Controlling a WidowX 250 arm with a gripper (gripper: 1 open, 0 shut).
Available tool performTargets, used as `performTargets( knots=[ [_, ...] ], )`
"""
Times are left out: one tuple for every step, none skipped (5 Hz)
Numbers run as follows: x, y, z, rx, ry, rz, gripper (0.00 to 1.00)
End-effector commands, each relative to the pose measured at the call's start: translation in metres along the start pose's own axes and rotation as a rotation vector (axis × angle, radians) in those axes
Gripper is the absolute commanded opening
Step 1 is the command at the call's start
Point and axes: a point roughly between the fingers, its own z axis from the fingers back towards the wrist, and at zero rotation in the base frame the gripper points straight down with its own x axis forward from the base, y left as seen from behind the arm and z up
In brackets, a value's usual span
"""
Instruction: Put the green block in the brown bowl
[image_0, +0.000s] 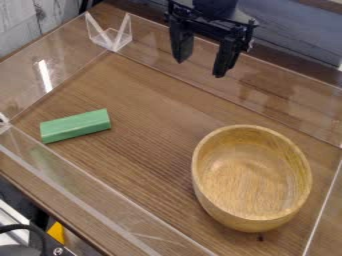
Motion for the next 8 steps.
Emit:
performTargets(
  knots=[
    [-0.006, 0.009, -0.001, 0.009, 0.003, -0.034, 1.00],
    [-0.021, 0.030, -0.007, 0.034, 0.017, -0.085, 1.00],
    [-0.039, 0.059, -0.014, 0.067, 0.019, -0.141, 1.00],
    [-0.055, 0.088, -0.023, 0.097, 0.012, -0.182, 1.00],
    [-0.069, 0.110, -0.032, 0.125, -0.004, -0.208, 1.00],
    [-0.078, 0.126, -0.038, 0.145, -0.016, -0.229, 1.00],
    [-0.086, 0.139, -0.046, 0.162, -0.037, -0.256, 1.00],
    [-0.089, 0.151, -0.055, 0.177, -0.058, -0.271, 1.00]
  ],
)
